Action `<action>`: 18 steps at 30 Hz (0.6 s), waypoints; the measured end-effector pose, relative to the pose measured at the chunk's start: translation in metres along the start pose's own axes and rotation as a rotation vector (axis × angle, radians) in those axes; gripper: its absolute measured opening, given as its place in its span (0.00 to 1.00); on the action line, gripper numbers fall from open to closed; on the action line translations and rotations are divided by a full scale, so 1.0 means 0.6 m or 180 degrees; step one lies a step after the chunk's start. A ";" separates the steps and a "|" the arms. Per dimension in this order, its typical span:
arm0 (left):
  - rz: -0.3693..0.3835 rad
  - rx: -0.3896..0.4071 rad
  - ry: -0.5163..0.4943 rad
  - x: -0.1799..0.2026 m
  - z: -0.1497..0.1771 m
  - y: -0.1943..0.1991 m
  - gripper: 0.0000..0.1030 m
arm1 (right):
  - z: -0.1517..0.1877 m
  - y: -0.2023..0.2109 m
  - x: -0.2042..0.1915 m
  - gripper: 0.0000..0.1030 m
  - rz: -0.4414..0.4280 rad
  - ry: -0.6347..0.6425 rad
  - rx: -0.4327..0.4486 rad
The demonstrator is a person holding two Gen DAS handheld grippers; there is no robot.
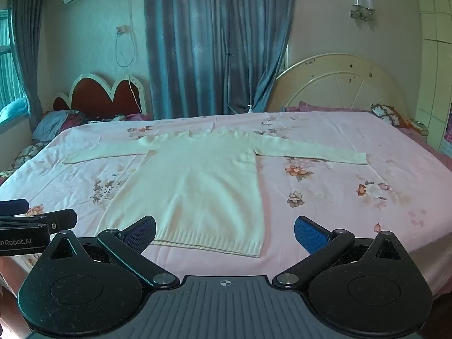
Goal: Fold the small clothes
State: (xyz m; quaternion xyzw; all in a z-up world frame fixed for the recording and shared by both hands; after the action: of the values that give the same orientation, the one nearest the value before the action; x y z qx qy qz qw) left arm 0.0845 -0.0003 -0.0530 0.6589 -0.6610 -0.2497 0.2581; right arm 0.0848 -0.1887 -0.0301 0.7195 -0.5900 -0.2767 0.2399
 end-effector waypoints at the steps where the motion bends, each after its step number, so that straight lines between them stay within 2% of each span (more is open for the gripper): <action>1: 0.0007 0.0002 0.0008 0.000 0.000 0.000 1.00 | 0.001 -0.001 0.000 1.00 0.0004 0.0006 -0.0027; 18: -0.0030 -0.0012 -0.0007 -0.001 0.006 0.002 1.00 | 0.005 0.006 0.001 1.00 -0.0018 -0.0010 0.0010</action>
State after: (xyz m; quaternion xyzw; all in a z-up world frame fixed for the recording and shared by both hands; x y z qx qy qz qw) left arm 0.0813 0.0003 -0.0550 0.6612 -0.6577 -0.2528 0.2574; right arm 0.0804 -0.1901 -0.0300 0.7211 -0.5888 -0.2776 0.2370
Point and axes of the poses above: each gripper's, at about its wrist camera, not at the fingertips, and y roughly against the way its jaws point, x to its right, z to its underside, the point moved 10 cm from there along -y, roughly the way its jaws point, and after that the axes turned 10 degrees about -x, right-handed, at the moved point
